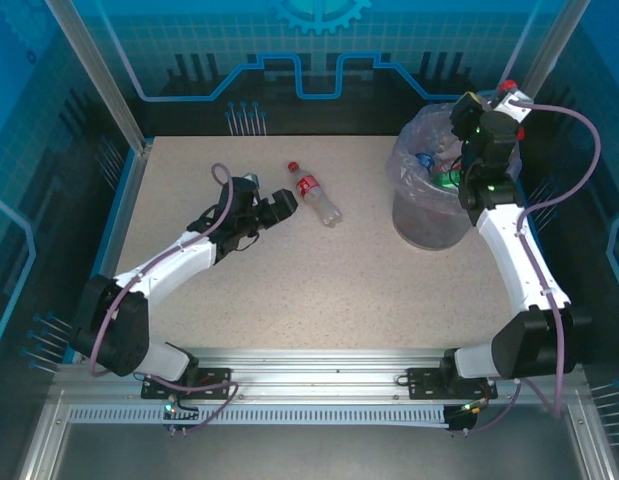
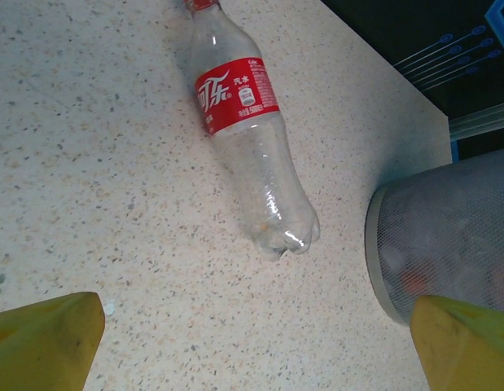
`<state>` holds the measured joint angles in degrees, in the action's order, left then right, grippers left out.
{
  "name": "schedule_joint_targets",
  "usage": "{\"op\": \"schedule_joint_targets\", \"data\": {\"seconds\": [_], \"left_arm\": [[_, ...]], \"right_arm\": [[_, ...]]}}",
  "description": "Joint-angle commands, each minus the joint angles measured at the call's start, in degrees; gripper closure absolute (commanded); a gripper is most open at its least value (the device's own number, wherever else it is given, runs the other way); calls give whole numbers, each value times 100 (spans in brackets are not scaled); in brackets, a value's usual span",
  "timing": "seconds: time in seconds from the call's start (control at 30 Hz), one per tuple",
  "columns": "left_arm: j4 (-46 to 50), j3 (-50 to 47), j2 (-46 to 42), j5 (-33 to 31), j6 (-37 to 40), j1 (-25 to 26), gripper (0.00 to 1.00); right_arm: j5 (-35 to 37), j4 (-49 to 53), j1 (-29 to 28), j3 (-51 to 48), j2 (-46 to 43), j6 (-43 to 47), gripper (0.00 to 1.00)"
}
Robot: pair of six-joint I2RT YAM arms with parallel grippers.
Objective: Put the plastic bottles in the bin
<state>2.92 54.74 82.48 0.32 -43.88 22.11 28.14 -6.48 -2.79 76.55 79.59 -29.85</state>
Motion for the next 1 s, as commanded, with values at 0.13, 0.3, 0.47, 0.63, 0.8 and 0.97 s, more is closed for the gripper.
{"op": "schedule_joint_targets", "data": {"seconds": [0.13,0.3,0.47,0.63,0.8,0.97], "left_arm": [[53,-113,-153,-98,-17,-38,3],[391,139,-4,-106,388,-24,2],[1000,657,342,-174,857,-6,1],[1211,1067,742,-216,1103,64,1],[1234,1519,1200,-189,1246,163,1],[1471,2113,1754,-261,1588,288,1]], "right_arm": [[-3,-214,217,220,536,-556,50],[-281,226,236,482,806,-660,47],[-626,614,313,663,1046,-896,44],[-845,793,424,668,1078,-1101,38],[-1099,1165,601,886,901,-1075,30],[-1473,1875,749,1297,672,-840,20]]}}
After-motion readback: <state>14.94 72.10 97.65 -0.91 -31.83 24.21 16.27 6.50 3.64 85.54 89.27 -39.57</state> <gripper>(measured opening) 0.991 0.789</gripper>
